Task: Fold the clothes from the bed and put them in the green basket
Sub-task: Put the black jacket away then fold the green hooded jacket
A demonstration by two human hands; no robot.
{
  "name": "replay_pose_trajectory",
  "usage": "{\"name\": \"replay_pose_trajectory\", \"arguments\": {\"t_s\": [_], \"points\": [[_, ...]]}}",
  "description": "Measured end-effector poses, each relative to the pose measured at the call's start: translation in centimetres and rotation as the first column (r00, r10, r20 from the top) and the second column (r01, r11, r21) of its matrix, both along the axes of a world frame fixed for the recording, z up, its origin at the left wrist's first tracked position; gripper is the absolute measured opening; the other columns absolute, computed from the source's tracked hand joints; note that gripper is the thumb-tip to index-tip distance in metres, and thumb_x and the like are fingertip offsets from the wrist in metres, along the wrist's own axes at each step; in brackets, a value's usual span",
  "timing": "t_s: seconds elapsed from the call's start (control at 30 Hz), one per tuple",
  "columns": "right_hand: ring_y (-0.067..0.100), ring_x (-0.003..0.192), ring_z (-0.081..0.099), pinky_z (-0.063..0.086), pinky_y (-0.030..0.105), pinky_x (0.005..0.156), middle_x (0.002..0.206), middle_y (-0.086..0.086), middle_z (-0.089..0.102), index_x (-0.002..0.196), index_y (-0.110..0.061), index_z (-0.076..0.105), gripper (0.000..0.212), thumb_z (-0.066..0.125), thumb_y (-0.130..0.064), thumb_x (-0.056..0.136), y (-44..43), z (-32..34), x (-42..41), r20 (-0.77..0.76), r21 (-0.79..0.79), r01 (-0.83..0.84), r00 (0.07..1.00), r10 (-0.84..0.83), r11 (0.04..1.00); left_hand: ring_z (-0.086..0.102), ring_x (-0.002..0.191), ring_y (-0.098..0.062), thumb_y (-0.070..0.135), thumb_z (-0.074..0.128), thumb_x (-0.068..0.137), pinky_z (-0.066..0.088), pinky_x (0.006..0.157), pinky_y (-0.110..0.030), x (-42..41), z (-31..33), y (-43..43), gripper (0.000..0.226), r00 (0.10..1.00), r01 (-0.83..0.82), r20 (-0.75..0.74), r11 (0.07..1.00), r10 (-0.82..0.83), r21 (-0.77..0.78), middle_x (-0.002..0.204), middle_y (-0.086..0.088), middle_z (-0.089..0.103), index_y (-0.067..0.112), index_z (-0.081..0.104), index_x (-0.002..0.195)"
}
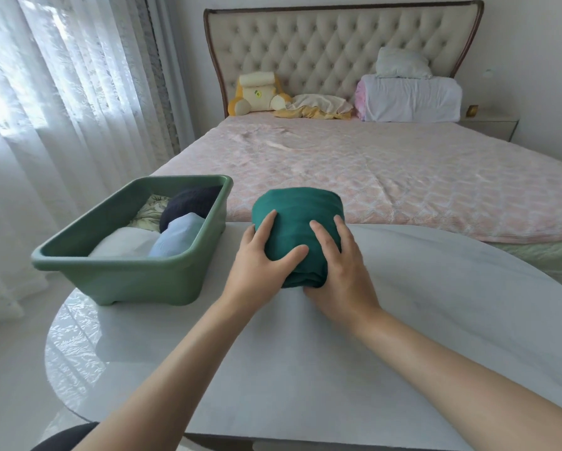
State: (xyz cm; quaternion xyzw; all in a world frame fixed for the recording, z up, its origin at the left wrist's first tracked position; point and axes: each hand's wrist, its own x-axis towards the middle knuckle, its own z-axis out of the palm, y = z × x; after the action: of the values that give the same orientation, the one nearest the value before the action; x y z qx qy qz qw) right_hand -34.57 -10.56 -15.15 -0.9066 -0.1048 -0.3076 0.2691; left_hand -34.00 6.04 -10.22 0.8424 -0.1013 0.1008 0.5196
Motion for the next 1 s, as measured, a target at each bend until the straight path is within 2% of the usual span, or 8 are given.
{"name": "replay_pose_trajectory", "arguments": {"t_s": [0.17,0.33,0.5,0.63,0.77,0.83,0.9,1.0], "points": [[0.038,0.142,0.033,0.048,0.047,0.1,0.163,0.015,0.016,0.154,-0.029,0.028,0.096,0.078,-0.032,0.072,4.1,5.7,1.8,0.117,-0.007,-0.022,0.993,0.023,1.0,0.04,0.133,-0.007,0.062,0.062,0.083,0.038,0.099,-0.026,1.3,5.4,4.0,0.077,0.982,-0.105,0.168,0.986,0.083,0.127,0.152,0.013,0.036,0.047,0.028,0.15],[0.041,0.138,0.033,0.05,0.048,0.095,0.162,0.015,0.014,0.154,-0.031,0.028,0.097,0.079,-0.041,0.073,11.0,9.5,5.1,0.103,-0.079,-0.059,0.992,0.067,0.995,0.052,0.124,-0.014,0.069,0.055,0.075,0.047,0.102,-0.039,4.1,8.7,11.2,0.077,0.982,-0.145,0.133,0.984,0.13,0.104,0.143,0.013,0.049,0.053,0.029,0.146],[0.046,0.134,0.03,0.055,0.05,0.087,0.162,0.013,0.004,0.154,-0.037,0.018,0.096,0.076,-0.041,0.077,19.6,10.7,8.3,0.039,-0.19,-0.072,0.996,0.081,0.979,0.061,0.103,-0.004,0.044,0.066,0.086,0.055,0.069,-0.017,6.9,8.7,19.1,0.062,0.984,-0.163,0.048,0.977,0.171,-0.139,0.129,0.011,0.057,0.047,0.042,0.143],[0.052,0.137,0.023,0.047,0.05,0.098,0.162,0.013,-0.009,0.154,-0.039,0.006,0.095,0.07,-0.038,0.084,24.9,9.9,10.1,-0.105,-0.302,-0.102,0.992,0.074,0.948,0.061,0.114,-0.011,0.054,0.064,0.073,0.052,0.1,-0.038,8.5,6.9,24.2,0.066,0.981,-0.189,-0.072,0.972,0.18,-0.142,0.131,0.012,0.06,0.054,0.046,0.137],[0.051,0.14,0.017,0.051,0.047,0.097,0.16,0.011,-0.015,0.154,-0.04,-0.001,0.105,0.074,-0.043,0.08,27.5,8.9,11.4,-0.319,-0.365,-0.175,0.946,0.054,0.914,0.044,0.134,-0.015,0.063,0.05,0.068,0.035,0.114,-0.041,10.1,5.2,26.3,0.078,0.959,-0.252,-0.117,0.966,0.258,0.059,0.15,0.009,0.046,0.05,0.039,0.145],[0.049,0.139,0.019,0.044,0.048,0.106,0.16,0.011,-0.007,0.154,-0.039,0.002,0.101,0.066,-0.062,0.079,27.5,9.3,11.5,-0.361,-0.383,-0.211,0.93,0.064,0.9,0.042,0.136,-0.018,0.058,0.046,0.076,0.034,0.114,-0.041,10.6,4.9,26.6,0.072,0.945,-0.282,-0.134,0.952,0.297,0.119,0.152,0.008,0.044,0.05,0.035,0.147],[0.041,0.13,0.035,0.04,0.046,0.106,0.156,0.009,0.016,0.151,-0.039,0.019,0.083,0.049,-0.075,0.083,26.7,10.1,11.8,-0.311,-0.348,-0.206,0.946,0.094,0.915,0.042,0.135,-0.019,0.054,0.041,0.082,0.036,0.112,-0.041,11.0,4.8,26.7,0.066,0.941,-0.286,-0.135,0.941,0.312,0.18,0.152,0.006,0.044,0.049,0.034,0.147],[0.034,0.121,0.051,0.038,0.042,0.101,0.14,0.005,0.042,0.145,-0.034,0.038,0.054,0.035,-0.062,0.098,25.1,11.6,13.1,-0.214,-0.29,-0.163,0.972,0.102,0.943,0.041,0.134,-0.025,0.042,0.033,0.091,0.036,0.108,-0.041,11.6,5.6,26.0,0.054,0.929,-0.33,-0.062,0.894,0.365,0.304,0.152,0.001,0.042,0.04,0.041,0.144]]}}
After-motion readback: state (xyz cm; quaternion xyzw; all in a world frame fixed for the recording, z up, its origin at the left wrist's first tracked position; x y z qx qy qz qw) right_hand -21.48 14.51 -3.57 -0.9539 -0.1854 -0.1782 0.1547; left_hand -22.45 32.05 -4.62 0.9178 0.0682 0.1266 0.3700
